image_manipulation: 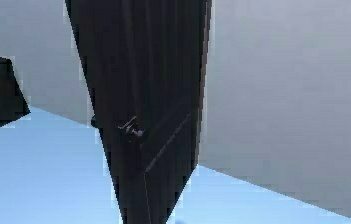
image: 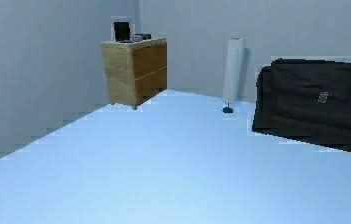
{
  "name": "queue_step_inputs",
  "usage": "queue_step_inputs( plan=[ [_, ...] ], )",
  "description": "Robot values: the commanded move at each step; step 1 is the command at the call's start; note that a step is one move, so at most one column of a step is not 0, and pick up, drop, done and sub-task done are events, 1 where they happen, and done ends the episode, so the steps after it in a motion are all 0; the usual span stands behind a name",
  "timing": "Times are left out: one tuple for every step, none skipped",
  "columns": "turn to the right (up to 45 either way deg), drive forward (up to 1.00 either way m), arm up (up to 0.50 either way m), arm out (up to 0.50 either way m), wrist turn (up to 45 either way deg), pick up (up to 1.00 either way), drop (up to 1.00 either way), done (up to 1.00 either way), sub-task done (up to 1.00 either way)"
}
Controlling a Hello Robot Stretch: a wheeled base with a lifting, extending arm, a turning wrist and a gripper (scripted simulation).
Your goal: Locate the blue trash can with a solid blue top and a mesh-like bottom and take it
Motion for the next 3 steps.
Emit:
queue_step_inputs(
  plan=[
    [0.0, 0.65, 0.00, 0.00, 0.0, 0.00, 0.00, 0.00, 0.00],
    [45.0, 0.00, 0.00, 0.00, 0.0, 0.00, 0.00, 0.00, 0.00],
    [36.0, 0.00, 0.00, 0.00, 0.0, 0.00, 0.00, 0.00, 0.00]
  ],
)
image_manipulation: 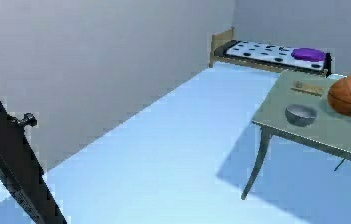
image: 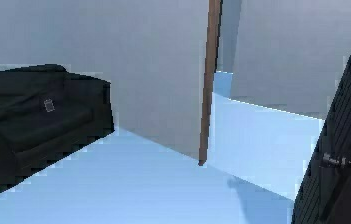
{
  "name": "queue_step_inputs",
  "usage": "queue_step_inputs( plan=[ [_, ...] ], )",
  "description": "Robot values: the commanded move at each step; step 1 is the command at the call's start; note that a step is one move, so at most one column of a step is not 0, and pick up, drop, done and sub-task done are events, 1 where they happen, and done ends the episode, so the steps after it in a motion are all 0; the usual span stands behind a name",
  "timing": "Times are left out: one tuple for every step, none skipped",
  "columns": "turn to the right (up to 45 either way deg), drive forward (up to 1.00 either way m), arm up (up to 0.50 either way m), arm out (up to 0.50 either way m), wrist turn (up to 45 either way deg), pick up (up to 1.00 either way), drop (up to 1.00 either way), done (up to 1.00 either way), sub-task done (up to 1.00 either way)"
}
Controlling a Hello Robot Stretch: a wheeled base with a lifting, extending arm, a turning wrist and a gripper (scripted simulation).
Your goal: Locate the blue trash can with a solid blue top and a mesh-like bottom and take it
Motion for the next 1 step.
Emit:
queue_step_inputs(
  plan=[
    [0.0, 0.60, 0.00, 0.00, 0.0, 0.00, 0.00, 0.00, 0.00]
  ],
)
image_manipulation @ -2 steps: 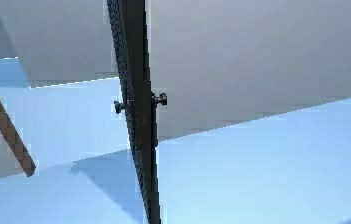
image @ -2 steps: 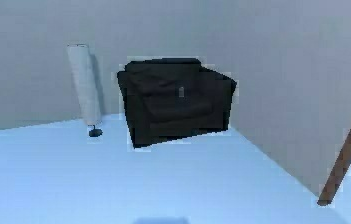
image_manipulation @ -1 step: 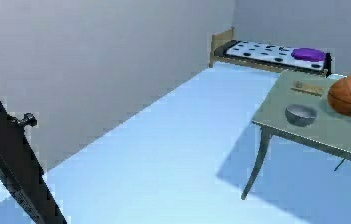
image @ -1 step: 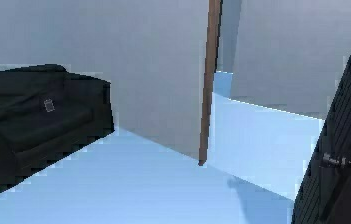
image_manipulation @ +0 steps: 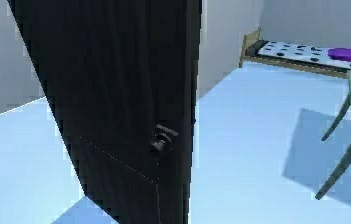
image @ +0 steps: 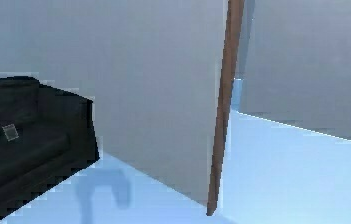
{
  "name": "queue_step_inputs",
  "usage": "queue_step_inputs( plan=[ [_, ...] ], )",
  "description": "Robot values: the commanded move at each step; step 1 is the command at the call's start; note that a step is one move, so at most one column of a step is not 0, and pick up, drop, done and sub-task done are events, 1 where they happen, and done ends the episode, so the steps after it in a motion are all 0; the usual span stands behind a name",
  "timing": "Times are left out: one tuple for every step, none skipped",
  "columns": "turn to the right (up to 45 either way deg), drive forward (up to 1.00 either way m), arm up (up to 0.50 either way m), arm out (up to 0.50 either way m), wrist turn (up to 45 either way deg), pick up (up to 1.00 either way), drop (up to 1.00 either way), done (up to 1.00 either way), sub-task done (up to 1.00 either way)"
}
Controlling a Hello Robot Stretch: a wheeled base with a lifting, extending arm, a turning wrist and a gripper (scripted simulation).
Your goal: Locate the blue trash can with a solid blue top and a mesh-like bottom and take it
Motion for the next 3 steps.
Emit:
queue_step_inputs(
  plan=[
    [33.0, 0.00, 0.00, 0.00, 0.0, 0.00, 0.00, 0.00, 0.00],
    [0.0, 1.00, 0.00, 0.00, 0.0, 0.00, 0.00, 0.00, 0.00],
    [15.0, 0.00, 0.00, 0.00, 0.0, 0.00, 0.00, 0.00, 0.00]
  ],
)
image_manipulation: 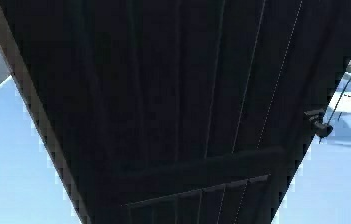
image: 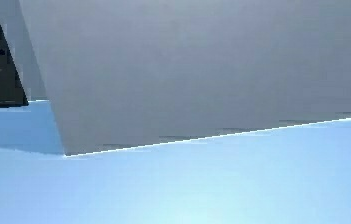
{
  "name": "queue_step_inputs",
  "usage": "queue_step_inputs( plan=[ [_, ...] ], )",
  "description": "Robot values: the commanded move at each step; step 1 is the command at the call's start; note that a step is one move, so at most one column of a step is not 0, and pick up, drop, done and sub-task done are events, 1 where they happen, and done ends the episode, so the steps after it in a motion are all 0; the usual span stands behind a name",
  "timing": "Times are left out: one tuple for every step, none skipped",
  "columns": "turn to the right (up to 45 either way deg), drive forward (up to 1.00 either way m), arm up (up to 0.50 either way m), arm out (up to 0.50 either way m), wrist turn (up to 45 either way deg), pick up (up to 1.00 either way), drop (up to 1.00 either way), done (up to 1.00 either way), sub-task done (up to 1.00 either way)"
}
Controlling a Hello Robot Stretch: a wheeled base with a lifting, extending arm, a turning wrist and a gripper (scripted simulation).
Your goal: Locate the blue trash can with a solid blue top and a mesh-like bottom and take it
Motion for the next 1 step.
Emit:
queue_step_inputs(
  plan=[
    [0.0, 0.10, 0.00, 0.00, 0.0, 0.00, 0.00, 0.00, 0.00]
  ],
)
